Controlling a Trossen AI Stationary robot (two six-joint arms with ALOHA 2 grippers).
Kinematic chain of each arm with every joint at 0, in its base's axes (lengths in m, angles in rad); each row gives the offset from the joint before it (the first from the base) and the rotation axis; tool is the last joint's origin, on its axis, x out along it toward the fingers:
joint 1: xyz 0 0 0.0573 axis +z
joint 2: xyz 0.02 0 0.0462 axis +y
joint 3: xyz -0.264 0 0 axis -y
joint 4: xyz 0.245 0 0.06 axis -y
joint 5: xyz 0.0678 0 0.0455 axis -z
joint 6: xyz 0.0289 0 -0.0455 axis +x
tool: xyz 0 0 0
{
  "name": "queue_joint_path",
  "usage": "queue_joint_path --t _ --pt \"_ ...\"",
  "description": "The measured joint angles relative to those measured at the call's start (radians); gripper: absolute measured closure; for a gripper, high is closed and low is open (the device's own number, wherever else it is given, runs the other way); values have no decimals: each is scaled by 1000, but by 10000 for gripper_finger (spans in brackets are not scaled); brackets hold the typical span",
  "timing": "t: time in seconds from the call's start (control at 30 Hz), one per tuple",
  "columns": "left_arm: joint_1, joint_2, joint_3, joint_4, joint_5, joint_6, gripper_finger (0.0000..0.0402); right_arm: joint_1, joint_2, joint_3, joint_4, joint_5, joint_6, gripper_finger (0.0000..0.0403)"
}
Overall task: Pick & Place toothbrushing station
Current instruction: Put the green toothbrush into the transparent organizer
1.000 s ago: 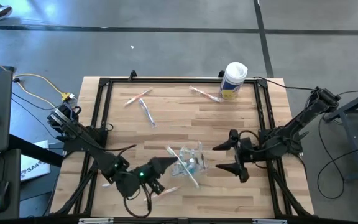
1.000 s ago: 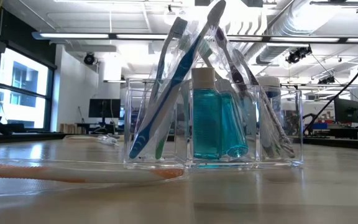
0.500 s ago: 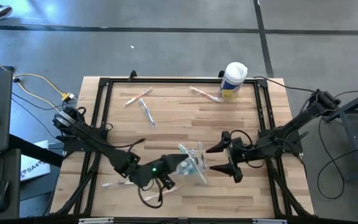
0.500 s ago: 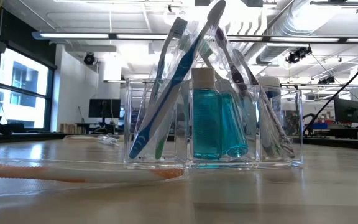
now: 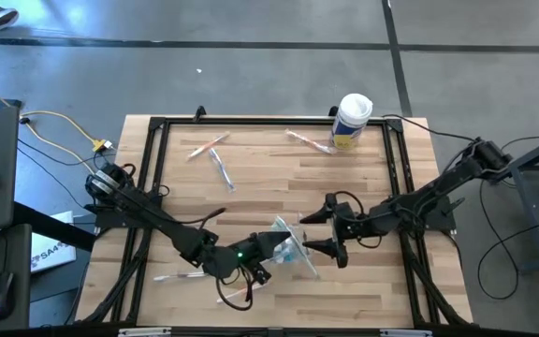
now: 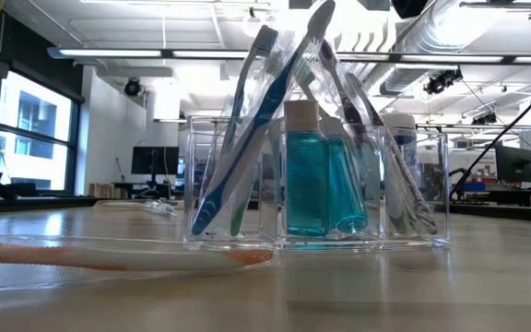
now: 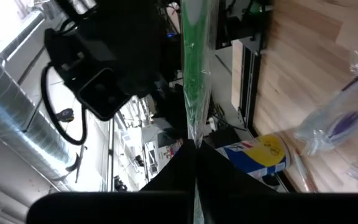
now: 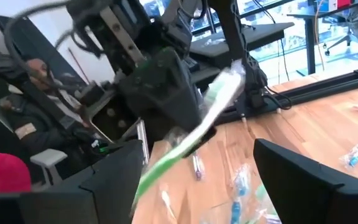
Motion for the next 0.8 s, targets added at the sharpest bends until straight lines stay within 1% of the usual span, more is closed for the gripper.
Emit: queue_joint_path --t 0.37,0.6,0.8 --pt "0 0 0 0 0 0 402 0 30 0 16 -72 0 104" --pt "35 10 0 1 -8 -6 402 -16 30 0 22 -90 48 104" --pt "53 18 0 11 -11 -12 402 -39 49 0 20 -148 52 104"
